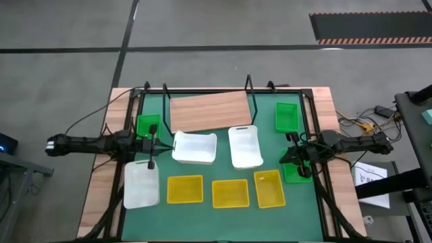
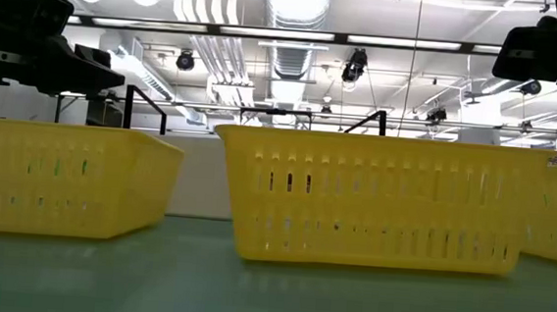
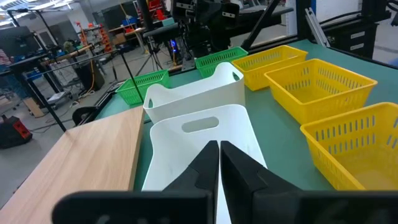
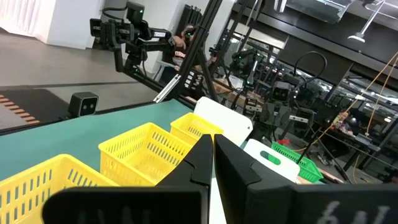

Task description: Stack baskets on shelf by color

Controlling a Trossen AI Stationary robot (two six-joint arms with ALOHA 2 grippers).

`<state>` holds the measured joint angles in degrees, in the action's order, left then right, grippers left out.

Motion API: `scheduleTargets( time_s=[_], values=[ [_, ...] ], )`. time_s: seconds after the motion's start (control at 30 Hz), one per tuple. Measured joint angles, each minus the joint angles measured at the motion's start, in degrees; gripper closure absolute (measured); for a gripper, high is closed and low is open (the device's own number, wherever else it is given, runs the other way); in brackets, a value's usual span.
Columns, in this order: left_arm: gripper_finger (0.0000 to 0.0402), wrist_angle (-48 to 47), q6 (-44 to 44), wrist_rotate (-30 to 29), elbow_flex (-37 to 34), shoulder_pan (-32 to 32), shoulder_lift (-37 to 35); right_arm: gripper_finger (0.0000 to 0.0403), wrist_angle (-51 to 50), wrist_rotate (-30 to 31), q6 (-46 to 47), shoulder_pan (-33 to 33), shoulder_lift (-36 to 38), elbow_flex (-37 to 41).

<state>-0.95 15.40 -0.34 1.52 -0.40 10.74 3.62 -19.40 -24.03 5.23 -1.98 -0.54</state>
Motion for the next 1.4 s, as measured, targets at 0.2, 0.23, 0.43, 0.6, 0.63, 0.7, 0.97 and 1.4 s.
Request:
scheduleTargets(
  time_s=[0.2,0.23,0.43,0.6,0.63,0.7,0.97,1.4],
  values=[
    [0.0402,-0.01,-0.01,0.01,0.0,0.0,-0.01,0.0394,0.0,0.0,0.0,0.0,0.0,0.0],
    [0.0402,-0.01,0.0,0.01,0.0,0.0,0.0,0.0394,0.0,0.0,0.0,0.0,0.0,-0.02],
    [0.0402,-0.02,0.0,0.02,0.0,0.02,0.0,0.0394,0.0,0.0,0.0,0.0,0.01,-0.01],
    [0.0402,-0.01,0.0,0.02,0.0,0.0,0.0,0.0394,0.0,0.0,0.0,0.0,0.0,-0.02],
    [0.0402,-0.01,-0.01,0.0,0.0,0.02,0.0,0.0394,0.0,0.0,0.0,0.0,0.0,-0.02],
    [0.0402,-0.01,-0.01,0.02,-0.01,0.0,0.0,0.0394,0.0,0.0,0.0,0.0,0.0,-0.02],
    [0.0402,0.0,0.01,0.0,0.0,0.01,0.0,0.0394,0.84,0.33,23.71,0.0,0.01,0.0],
    [0.0402,21.86,-27.12,1.16,-0.02,-0.03,0.0,0.0394,5.19,23.34,42.77,-0.02,0.02,0.0]
  ],
)
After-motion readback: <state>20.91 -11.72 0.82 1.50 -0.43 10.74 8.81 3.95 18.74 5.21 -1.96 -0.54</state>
